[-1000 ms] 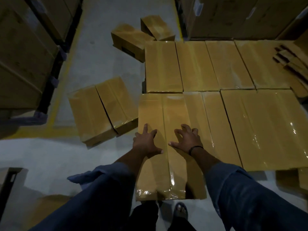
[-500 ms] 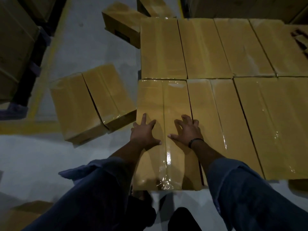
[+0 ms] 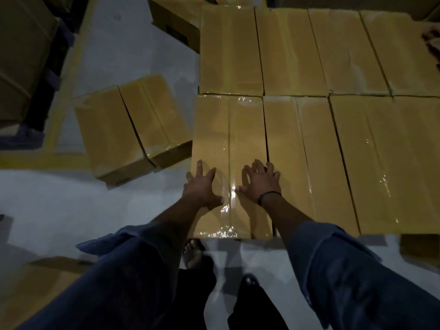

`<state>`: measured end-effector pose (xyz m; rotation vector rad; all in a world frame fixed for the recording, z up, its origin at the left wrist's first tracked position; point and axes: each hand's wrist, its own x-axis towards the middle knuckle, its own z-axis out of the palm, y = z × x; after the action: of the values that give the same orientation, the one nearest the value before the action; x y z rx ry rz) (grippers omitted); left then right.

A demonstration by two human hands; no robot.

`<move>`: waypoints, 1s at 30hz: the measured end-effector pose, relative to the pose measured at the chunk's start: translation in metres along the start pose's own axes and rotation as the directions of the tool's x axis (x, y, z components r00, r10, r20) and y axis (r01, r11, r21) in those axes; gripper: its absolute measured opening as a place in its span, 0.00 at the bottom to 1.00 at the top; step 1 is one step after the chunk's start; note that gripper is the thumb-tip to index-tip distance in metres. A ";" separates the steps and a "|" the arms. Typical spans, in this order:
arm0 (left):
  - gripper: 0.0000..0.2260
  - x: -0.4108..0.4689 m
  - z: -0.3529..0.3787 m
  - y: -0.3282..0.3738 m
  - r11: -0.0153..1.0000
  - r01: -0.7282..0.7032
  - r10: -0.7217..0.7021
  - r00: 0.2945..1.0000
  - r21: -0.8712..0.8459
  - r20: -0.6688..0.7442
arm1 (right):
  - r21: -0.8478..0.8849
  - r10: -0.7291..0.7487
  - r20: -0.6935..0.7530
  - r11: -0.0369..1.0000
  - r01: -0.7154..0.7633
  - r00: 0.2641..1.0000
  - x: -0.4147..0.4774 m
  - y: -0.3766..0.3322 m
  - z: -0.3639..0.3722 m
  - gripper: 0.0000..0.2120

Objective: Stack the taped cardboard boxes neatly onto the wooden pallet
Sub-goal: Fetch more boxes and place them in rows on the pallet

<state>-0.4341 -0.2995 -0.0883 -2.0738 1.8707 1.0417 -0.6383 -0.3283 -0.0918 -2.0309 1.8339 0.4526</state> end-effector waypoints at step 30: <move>0.34 -0.092 0.101 0.009 0.986 0.130 -0.116 0.984 0.100 -0.134 | -0.106 -0.193 0.126 0.973 0.207 0.973 -0.099 0.085 0.075 0.47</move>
<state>-0.4789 -0.1718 -0.1065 -2.2079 1.7840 0.7785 -0.7323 -0.2132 -0.1157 -2.1924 1.5490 0.6193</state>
